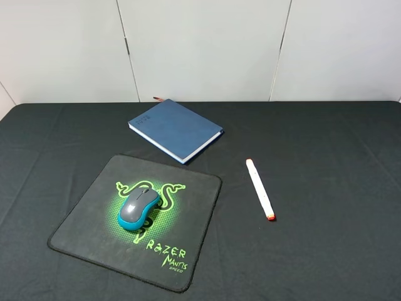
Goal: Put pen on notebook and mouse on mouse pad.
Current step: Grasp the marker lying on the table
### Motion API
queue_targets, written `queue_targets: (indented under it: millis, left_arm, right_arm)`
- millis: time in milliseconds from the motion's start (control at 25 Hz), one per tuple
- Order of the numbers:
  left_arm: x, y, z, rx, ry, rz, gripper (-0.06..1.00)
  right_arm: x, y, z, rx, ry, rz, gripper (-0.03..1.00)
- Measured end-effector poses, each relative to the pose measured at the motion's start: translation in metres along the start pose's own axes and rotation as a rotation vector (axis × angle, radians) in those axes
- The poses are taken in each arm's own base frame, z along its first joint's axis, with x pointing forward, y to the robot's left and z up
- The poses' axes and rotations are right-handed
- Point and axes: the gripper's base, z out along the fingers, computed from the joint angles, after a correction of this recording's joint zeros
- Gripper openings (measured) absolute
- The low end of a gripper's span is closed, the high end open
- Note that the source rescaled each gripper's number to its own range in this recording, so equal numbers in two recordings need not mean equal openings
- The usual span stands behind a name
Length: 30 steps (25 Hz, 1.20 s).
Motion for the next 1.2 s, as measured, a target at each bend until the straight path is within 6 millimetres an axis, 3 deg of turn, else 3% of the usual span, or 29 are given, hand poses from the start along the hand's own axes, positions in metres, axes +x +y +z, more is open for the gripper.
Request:
queue_targets:
  millis: [160, 400, 760, 1080, 1200]
  left_arm:
    - [0.0, 0.0, 0.0, -0.066, -0.002, -0.041, 0.94]
    - [0.0, 0.001, 0.0, -0.118, -0.002, -0.059, 0.94]
    - [0.0, 0.001, 0.0, -0.119, -0.002, -0.059, 0.94]
    - [0.0, 0.001, 0.0, -0.119, -0.002, -0.059, 0.94]
    - [0.0, 0.001, 0.0, -0.119, -0.002, -0.059, 0.94]
  right_arm:
    - [-0.002, 0.0, 0.004, 0.0, 0.033, 0.004, 1.0]
    - [-0.026, 0.0, 0.036, 0.01, 0.236, 0.007, 1.0]
    - [-0.049, -0.001, 0.126, -0.03, 0.483, -0.064, 1.0]
    - [-0.03, -0.007, 0.206, -0.061, 0.643, -0.109, 1.0]
    - [-0.028, 0.003, 0.227, -0.115, 0.676, -0.157, 1.0]
